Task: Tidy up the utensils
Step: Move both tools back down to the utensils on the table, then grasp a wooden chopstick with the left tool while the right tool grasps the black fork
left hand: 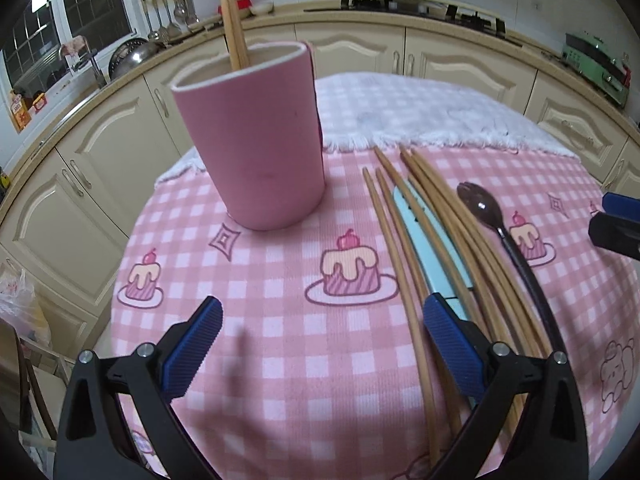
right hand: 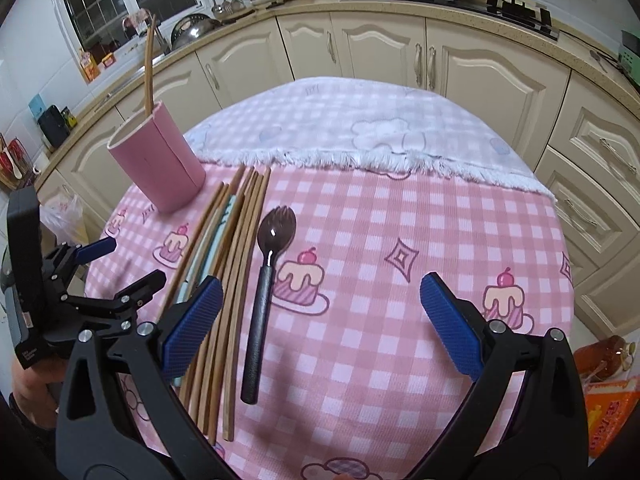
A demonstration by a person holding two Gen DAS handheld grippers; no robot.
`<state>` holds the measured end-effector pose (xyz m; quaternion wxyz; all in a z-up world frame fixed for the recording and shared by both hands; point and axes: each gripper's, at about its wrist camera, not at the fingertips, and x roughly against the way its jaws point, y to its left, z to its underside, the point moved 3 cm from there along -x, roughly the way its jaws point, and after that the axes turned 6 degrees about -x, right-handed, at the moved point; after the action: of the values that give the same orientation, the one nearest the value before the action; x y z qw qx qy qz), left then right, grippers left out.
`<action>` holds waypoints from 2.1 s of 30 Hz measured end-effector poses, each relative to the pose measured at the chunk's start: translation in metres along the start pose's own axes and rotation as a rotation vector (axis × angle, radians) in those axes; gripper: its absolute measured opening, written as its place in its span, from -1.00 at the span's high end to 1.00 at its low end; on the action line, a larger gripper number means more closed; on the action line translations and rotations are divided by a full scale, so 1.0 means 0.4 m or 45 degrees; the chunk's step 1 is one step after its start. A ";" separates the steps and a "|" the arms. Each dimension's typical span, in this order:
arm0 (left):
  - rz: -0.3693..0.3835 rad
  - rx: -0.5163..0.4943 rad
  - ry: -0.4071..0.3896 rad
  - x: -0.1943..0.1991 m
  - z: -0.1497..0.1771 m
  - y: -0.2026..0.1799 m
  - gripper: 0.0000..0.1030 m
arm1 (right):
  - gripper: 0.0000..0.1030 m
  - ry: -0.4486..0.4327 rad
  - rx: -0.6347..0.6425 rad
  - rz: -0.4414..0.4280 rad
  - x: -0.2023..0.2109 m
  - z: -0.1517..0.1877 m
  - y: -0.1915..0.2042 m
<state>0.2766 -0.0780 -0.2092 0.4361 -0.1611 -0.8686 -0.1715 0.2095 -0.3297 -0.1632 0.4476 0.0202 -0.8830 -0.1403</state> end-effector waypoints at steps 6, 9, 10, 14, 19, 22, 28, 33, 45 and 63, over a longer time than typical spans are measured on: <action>0.034 -0.032 0.046 -0.037 -0.008 -0.014 -0.71 | -0.88 0.066 0.068 0.079 -0.041 0.009 0.006; 0.089 -0.031 0.052 -0.044 -0.015 -0.016 -0.38 | -0.88 0.104 0.095 0.103 -0.064 0.016 0.013; 0.105 -0.039 0.053 -0.043 -0.019 -0.019 -0.26 | -0.88 0.116 0.108 0.113 -0.075 0.016 0.017; 0.118 -0.072 0.060 -0.043 -0.029 -0.026 -0.08 | -0.88 0.147 0.134 0.121 -0.104 0.012 0.033; 0.116 -0.081 0.070 -0.044 -0.037 -0.023 -0.08 | -0.87 0.173 0.177 0.128 -0.128 0.003 0.068; 0.113 -0.096 0.076 -0.047 -0.043 -0.026 -0.08 | -0.73 0.198 0.200 0.143 -0.147 0.001 0.085; 0.116 -0.111 0.081 -0.052 -0.051 -0.027 -0.08 | -0.73 0.213 0.205 0.154 -0.158 -0.003 0.094; 0.125 -0.114 0.084 -0.057 -0.056 -0.025 -0.08 | -0.64 0.195 0.149 0.143 -0.147 -0.018 0.081; 0.135 -0.127 0.106 -0.077 -0.078 -0.033 -0.08 | -0.33 0.248 0.190 0.178 -0.182 -0.027 0.095; 0.258 -0.121 0.065 -0.067 -0.075 -0.046 0.90 | 0.78 0.171 0.147 -0.009 -0.146 -0.030 0.084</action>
<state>0.3049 -0.1108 -0.2170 0.4649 -0.2641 -0.8274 -0.1716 0.2569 -0.2908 -0.1933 0.5033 0.0585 -0.8575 -0.0891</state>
